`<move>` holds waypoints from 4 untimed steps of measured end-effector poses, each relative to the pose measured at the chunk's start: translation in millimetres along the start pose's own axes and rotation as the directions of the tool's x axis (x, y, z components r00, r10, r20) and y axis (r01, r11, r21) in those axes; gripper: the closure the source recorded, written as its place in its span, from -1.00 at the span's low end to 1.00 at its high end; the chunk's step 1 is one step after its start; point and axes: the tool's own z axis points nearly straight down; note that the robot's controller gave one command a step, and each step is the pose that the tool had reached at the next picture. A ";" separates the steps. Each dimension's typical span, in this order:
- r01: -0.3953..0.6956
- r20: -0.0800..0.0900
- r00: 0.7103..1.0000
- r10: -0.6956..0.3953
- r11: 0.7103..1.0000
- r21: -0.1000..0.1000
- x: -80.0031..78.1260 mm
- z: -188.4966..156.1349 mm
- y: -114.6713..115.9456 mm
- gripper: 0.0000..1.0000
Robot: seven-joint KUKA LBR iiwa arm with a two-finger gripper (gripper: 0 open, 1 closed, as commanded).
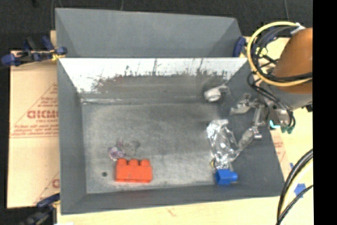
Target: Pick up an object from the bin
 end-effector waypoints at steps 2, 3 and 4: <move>-0.059 0.034 0.998 0.059 0.998 0.001 38.6 67.7 53.2 -1.00; 0.006 0.027 1.000 -0.006 1.000 0.001 58.5 72.7 47.4 -1.00; 0.257 0.030 0.966 -0.257 0.966 -0.018 37.2 114.0 13.3 -1.00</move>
Offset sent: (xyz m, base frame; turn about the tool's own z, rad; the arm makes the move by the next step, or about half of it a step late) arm -0.0619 0.0309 -0.1234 -0.0333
